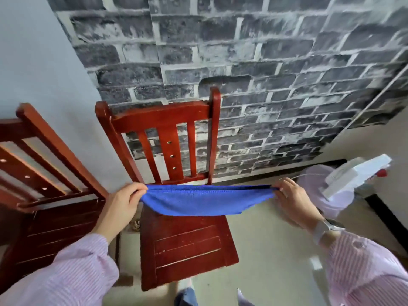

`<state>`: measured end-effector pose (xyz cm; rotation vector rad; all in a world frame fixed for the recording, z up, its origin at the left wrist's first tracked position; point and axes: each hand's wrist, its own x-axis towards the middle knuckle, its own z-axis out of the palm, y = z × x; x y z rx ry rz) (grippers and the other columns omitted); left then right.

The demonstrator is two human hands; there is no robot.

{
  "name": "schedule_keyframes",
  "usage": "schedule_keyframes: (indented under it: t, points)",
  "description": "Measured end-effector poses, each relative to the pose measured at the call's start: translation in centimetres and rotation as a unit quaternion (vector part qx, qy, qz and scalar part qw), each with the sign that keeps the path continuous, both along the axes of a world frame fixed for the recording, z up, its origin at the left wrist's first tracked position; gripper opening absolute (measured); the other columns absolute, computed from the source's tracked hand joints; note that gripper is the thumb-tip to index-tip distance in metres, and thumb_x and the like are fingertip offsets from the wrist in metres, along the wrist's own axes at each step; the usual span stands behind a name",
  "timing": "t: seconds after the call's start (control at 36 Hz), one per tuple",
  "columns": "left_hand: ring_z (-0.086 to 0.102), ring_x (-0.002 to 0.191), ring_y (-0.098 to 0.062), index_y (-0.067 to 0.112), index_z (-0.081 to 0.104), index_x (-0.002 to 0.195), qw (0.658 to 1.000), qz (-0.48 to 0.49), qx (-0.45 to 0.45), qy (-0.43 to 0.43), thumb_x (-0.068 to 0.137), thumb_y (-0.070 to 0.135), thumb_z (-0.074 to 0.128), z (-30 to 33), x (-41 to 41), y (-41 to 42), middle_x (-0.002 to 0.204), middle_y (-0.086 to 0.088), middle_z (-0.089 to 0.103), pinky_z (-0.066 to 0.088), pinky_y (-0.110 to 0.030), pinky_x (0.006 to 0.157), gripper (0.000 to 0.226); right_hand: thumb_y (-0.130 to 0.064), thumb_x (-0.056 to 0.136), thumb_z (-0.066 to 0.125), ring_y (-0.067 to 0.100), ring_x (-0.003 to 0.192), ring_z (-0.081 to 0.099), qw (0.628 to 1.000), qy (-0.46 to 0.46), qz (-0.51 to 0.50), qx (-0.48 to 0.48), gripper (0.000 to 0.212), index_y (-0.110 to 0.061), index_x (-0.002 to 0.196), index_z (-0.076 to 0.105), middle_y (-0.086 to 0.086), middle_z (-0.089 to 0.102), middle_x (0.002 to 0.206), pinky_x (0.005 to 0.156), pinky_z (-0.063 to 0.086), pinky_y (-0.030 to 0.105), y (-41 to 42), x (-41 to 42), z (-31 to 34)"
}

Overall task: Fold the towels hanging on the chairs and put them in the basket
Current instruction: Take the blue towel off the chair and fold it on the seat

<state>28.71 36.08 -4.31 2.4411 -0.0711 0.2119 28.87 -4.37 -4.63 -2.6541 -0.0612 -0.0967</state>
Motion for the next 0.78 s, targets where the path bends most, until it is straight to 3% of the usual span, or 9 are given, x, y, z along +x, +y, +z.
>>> schedule_keyframes:
  t: [0.14, 0.22, 0.31, 0.36, 0.44, 0.53, 0.58, 0.69, 0.78]
  points:
    - [0.06, 0.077, -0.019, 0.004, 0.068, 0.088, 0.995, 0.034, -0.037, -0.091, 0.084, 0.002, 0.06, 6.9, 0.2, -2.1, 0.087, 0.002, 0.065, 0.039, -0.019, 0.077, 0.009, -0.012, 0.08, 0.046, 0.034, 0.08, 0.061, 0.996, -0.087, 0.004, 0.02, 0.025, 0.004, 0.084, 0.065, 0.019, 0.062, 0.081, 0.071, 0.034, 0.024, -1.2, -0.1, 7.2]
    - [0.061, 0.076, -0.019, 0.004, 0.069, 0.088, 0.989, 0.05, -0.05, -0.126, 0.084, 0.004, 0.061, 10.4, 0.5, -2.8, 0.087, -0.003, 0.068, 0.042, -0.025, 0.077, 0.009, -0.007, 0.079, 0.053, 0.033, 0.073, 0.063, 0.987, -0.154, -0.011, 0.041, 0.016, 0.005, 0.081, 0.065, 0.02, 0.063, 0.077, 0.071, 0.04, 0.028, -1.6, -0.3, 11.1]
    - [0.058, 0.068, -0.015, 0.005, 0.068, 0.088, 0.984, 0.049, -0.055, -0.16, 0.085, 0.006, 0.061, 13.7, 0.4, -3.3, 0.08, -0.001, 0.065, 0.038, -0.019, 0.072, 0.008, 0.002, 0.08, 0.06, 0.036, 0.077, 0.063, 0.976, -0.209, -0.033, 0.055, 0.008, 0.006, 0.082, 0.065, 0.023, 0.065, 0.081, 0.075, 0.045, 0.036, -1.9, -0.2, 14.5]
    - [0.056, 0.064, -0.015, 0.007, 0.068, 0.088, 0.984, 0.049, -0.059, -0.161, 0.085, 0.009, 0.061, 15.6, 0.4, -3.4, 0.078, 0.0, 0.063, 0.038, -0.023, 0.073, 0.008, 0.007, 0.078, 0.061, 0.036, 0.08, 0.063, 0.974, -0.214, -0.038, 0.07, 0.008, 0.006, 0.084, 0.066, 0.023, 0.065, 0.084, 0.077, 0.046, 0.04, -2.3, -0.4, 16.3]
    - [0.056, 0.067, -0.021, 0.004, 0.068, 0.086, 0.981, 0.047, -0.06, -0.18, 0.083, 0.011, 0.064, 17.8, 0.5, -3.4, 0.074, -0.004, 0.062, 0.04, -0.027, 0.072, 0.008, 0.005, 0.079, 0.059, 0.031, 0.083, 0.063, 0.971, -0.219, -0.04, 0.082, 0.013, 0.001, 0.087, 0.067, 0.018, 0.067, 0.088, 0.077, 0.042, 0.026, -3.1, -0.6, 18.5]
    - [0.055, 0.063, -0.002, 0.005, 0.068, 0.082, 0.979, 0.042, -0.052, -0.195, 0.082, 0.011, 0.066, 19.4, 0.1, -3.9, 0.075, -0.006, 0.064, 0.037, -0.01, 0.064, 0.007, 0.005, 0.08, 0.056, 0.029, 0.086, 0.062, 0.972, -0.223, -0.04, 0.068, 0.016, 0.0, 0.091, 0.067, 0.017, 0.067, 0.091, 0.072, 0.035, 0.017, -3.6, -1.0, 20.1]
    - [0.053, 0.062, 0.009, 0.01, 0.068, 0.078, 0.981, 0.034, -0.057, -0.182, 0.081, 0.011, 0.067, 20.2, -0.1, -4.1, 0.074, -0.005, 0.065, 0.035, -0.003, 0.062, 0.003, 0.004, 0.081, 0.055, 0.03, 0.09, 0.061, 0.973, -0.219, -0.041, 0.057, 0.018, 0.0, 0.094, 0.066, 0.017, 0.067, 0.095, 0.077, 0.036, 0.021, -3.9, -1.2, 20.9]
    - [0.054, 0.062, 0.013, 0.016, 0.067, 0.075, 0.988, 0.001, -0.054, -0.144, 0.08, 0.009, 0.067, 21.6, -0.6, -4.4, 0.072, 0.007, 0.065, 0.035, 0.0, 0.063, 0.009, 0.002, 0.085, 0.053, 0.031, 0.094, 0.06, 0.975, -0.212, -0.047, 0.047, 0.018, 0.0, 0.098, 0.065, 0.018, 0.065, 0.101, 0.085, 0.041, 0.031, -4.5, -1.6, 22.0]
    - [0.053, 0.049, 0.005, 0.011, 0.067, 0.083, 0.991, -0.016, -0.027, -0.13, 0.082, 0.005, 0.063, 22.2, -1.0, -4.8, 0.061, 0.008, 0.058, 0.037, -0.002, 0.055, 0.007, 0.001, 0.086, 0.052, 0.03, 0.095, 0.058, 0.977, -0.207, -0.042, 0.035, 0.018, 0.0, 0.1, 0.064, 0.017, 0.065, 0.103, 0.088, 0.042, 0.033, -4.8, -1.8, 22.6]
